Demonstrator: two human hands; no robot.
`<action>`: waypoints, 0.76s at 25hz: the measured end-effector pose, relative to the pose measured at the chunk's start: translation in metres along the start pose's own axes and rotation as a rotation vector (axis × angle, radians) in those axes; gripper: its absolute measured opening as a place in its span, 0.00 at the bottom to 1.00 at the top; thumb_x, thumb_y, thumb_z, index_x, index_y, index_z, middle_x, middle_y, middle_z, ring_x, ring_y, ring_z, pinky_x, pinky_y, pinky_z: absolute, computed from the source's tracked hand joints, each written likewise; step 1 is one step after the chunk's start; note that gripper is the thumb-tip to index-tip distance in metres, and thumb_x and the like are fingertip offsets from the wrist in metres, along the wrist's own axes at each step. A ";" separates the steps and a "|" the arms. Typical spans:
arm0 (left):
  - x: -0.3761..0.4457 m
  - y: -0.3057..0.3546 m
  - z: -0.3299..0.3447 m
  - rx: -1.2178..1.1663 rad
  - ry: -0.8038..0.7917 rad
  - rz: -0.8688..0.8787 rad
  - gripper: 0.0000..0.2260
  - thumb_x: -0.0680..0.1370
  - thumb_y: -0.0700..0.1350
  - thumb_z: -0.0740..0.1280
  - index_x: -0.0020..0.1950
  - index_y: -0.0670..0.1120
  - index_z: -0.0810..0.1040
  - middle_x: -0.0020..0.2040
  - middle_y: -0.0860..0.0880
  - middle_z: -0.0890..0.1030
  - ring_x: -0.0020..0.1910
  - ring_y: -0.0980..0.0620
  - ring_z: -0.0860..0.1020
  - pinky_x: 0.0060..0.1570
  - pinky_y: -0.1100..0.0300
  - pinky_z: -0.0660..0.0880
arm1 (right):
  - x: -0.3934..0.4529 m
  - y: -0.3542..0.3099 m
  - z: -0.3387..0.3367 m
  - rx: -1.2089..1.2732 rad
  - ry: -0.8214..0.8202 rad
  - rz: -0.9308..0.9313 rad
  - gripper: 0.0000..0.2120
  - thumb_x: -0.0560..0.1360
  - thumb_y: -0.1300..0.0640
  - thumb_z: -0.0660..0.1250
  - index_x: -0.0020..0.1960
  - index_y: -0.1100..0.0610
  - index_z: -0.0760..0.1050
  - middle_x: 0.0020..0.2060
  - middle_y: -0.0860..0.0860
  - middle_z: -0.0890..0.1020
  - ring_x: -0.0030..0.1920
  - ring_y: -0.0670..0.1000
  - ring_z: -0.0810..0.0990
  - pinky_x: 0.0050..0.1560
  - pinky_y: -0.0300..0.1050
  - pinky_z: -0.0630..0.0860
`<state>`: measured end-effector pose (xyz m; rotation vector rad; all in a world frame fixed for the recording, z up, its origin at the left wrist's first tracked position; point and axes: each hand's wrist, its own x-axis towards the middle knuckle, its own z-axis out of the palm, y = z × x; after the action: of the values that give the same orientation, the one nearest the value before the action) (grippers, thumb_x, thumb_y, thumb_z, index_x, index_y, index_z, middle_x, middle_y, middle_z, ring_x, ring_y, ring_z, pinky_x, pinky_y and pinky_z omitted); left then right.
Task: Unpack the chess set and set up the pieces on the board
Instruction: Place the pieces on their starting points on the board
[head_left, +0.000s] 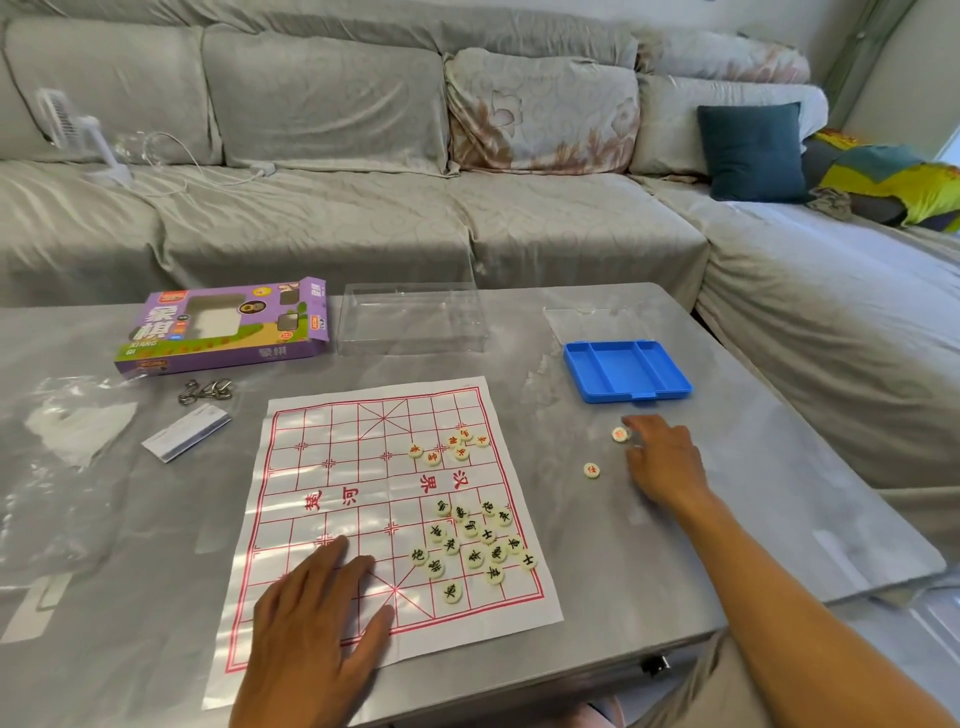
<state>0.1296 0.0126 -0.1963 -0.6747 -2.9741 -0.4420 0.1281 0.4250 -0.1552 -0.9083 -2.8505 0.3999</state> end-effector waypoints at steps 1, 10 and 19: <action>0.000 0.000 0.000 -0.005 -0.006 -0.001 0.24 0.75 0.68 0.48 0.58 0.58 0.75 0.66 0.51 0.76 0.62 0.45 0.76 0.58 0.40 0.71 | 0.001 -0.001 0.003 -0.039 -0.009 -0.035 0.17 0.81 0.56 0.57 0.68 0.48 0.70 0.67 0.49 0.73 0.61 0.54 0.70 0.60 0.49 0.70; 0.001 0.000 -0.002 -0.005 -0.008 0.002 0.23 0.75 0.67 0.51 0.59 0.57 0.75 0.67 0.51 0.76 0.63 0.45 0.76 0.58 0.40 0.71 | 0.003 -0.023 0.007 -0.009 -0.054 -0.193 0.09 0.79 0.55 0.64 0.58 0.49 0.77 0.58 0.50 0.78 0.54 0.50 0.74 0.57 0.45 0.74; 0.001 0.003 -0.008 -0.012 -0.018 0.006 0.26 0.76 0.68 0.48 0.58 0.56 0.76 0.65 0.50 0.77 0.61 0.44 0.77 0.58 0.40 0.71 | -0.010 -0.030 -0.003 -0.042 -0.302 -0.305 0.24 0.76 0.64 0.65 0.67 0.45 0.70 0.69 0.47 0.69 0.65 0.51 0.69 0.65 0.44 0.68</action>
<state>0.1302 0.0131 -0.1883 -0.6926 -2.9879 -0.4565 0.1202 0.3967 -0.1447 -0.4348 -3.2124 0.4767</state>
